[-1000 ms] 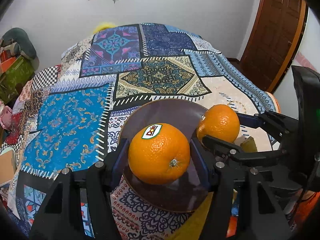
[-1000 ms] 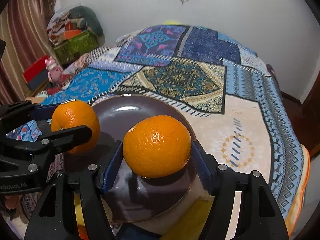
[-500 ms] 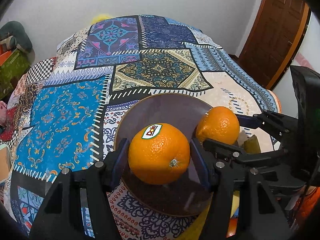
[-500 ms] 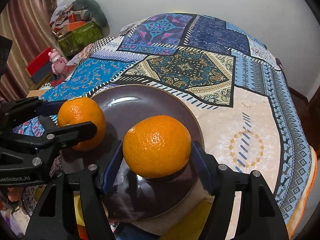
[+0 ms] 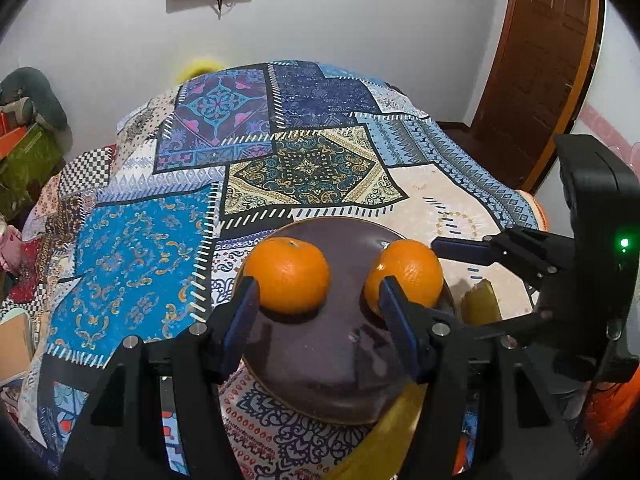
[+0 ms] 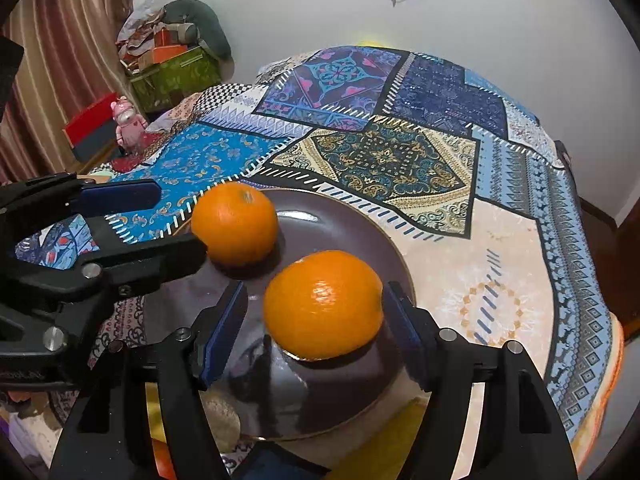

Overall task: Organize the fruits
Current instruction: 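Withdraw both grippers from the plate toward the red tomatoes, then close the left gripper on a red tomato while the right gripper grasps another tomato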

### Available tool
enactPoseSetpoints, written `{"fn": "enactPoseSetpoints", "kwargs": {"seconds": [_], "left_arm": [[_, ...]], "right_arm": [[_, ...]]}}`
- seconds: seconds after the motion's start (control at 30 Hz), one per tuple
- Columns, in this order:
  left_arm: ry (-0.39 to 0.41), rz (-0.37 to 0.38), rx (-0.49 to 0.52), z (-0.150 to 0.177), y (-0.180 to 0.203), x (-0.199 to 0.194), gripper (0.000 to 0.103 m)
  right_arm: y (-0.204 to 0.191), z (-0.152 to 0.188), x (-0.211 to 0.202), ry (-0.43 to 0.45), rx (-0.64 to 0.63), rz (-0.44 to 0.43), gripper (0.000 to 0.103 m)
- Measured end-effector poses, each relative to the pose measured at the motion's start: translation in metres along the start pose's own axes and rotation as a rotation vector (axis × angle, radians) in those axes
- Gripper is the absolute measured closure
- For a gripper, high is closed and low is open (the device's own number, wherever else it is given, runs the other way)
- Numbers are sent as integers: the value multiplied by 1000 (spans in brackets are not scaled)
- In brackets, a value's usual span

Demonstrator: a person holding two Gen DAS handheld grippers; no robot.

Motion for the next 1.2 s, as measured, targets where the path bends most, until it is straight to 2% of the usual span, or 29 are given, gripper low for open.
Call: {"fn": "enactPoseSetpoints", "kwargs": {"seconds": [0.37, 0.6, 0.9, 1.2], "left_arm": [[20, -25, -7, 30, 1, -31, 39], [0, -22, -14, 58, 9, -44, 35], [-50, -2, -33, 103, 23, -53, 34], [-100, 25, -2, 132, 58, -46, 34]], "right_arm": [[14, 19, -49, 80, 69, 48, 36], [18, 53, -74, 95, 99, 76, 36], [18, 104, -82, 70, 149, 78, 34], [15, 147, -74, 30, 188, 30, 34]]}}
Point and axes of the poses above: each gripper's, at about its wrist camera, not at the fingertips, and x roughly the way its jaws point, y to its right, z to its underside, the point moved 3 cm from there along x, roughly the way its jaws point, and after that the axes turned 14 degrees about -y, right-handed, at the moved point
